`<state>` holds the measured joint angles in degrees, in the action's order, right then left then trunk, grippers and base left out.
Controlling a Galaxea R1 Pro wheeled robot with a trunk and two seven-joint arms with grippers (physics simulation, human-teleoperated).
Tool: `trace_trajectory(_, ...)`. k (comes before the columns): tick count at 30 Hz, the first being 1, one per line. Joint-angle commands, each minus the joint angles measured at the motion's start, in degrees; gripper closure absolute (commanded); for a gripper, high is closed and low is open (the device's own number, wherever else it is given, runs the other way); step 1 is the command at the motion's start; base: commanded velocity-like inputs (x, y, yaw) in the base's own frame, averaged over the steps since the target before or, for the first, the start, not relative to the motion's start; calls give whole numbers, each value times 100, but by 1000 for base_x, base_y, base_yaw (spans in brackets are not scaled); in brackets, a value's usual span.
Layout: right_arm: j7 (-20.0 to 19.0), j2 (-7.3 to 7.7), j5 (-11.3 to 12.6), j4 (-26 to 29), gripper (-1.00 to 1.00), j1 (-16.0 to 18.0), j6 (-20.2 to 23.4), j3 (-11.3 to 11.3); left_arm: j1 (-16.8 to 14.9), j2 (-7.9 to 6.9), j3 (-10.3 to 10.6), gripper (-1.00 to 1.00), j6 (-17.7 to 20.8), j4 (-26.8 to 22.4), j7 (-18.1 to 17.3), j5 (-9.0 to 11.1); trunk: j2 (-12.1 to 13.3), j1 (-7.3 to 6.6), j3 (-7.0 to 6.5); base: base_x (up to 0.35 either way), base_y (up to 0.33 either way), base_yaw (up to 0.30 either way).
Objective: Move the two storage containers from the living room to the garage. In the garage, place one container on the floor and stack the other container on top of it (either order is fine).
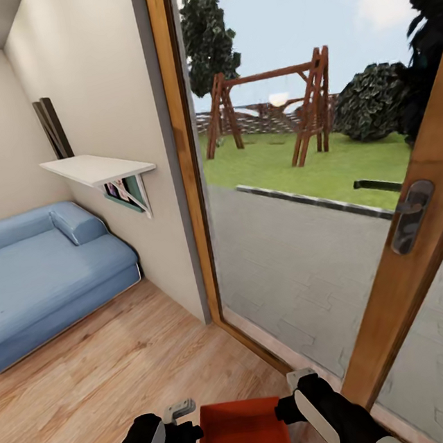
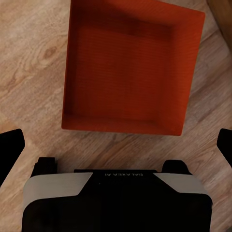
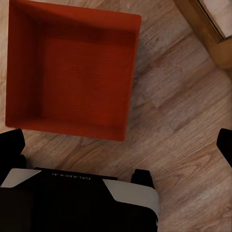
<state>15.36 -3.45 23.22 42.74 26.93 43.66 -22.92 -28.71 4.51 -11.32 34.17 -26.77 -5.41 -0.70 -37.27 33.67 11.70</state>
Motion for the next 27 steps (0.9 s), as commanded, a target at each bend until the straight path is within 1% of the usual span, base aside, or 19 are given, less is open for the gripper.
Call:
trace_trajectory(1, 55, 6, 60, 7, -100, 5, 14, -19, -3, 6, -37, -100, 36, -10, -21, -9, -9, 2, 19, 0, 0, 0)
trace_trajectory(13, 47, 3, 72, -16, -100, 3, 15, -15, -3, 6, -44, -100, 37, -12, -21, 10, -9, 2, 129, 0, 0, 1)
trace_trajectory(14, 49, 3, 108, -63, -100, 4, 16, -13, -5, 6, -45, -100, 37, -12, -21, 18, -9, 2, 138, 0, 0, 42)
trace_trajectory(16, 59, 3, 379, -407, -100, 5, 17, -11, -10, 11, -45, -100, 118, -12, -21, 22, -9, 2, 156, 0, 0, 83)
trace_trajectory(17, 60, 1, 438, -449, -100, 5, 18, -11, -11, 11, -46, -100, 155, -12, -21, 21, -9, 2, 166, 0, 0, 93)
trace_trajectory(18, 62, -1, 614, -529, -100, 5, 19, -15, -11, 13, -47, -100, 281, -12, -21, 23, -9, 2, 175, 0, 0, 100)
trace_trajectory(19, 63, 0, 699, -558, -100, 5, 19, -15, -11, 12, -48, -100, 354, -12, -21, 23, -9, 2, 184, 0, 0, 104)
trace_trajectory(21, 64, 2, 801, -592, -100, 4, 20, -7, -12, 10, -48, -100, 442, -12, -21, 19, -9, 2, 203, 0, 0, 107)
trace_trajectory(27, 72, 2, 847, -607, -100, 2, 19, -6, -6, 6, -48, -100, 482, -12, -21, 24, -9, 2, 258, 0, 0, 109)
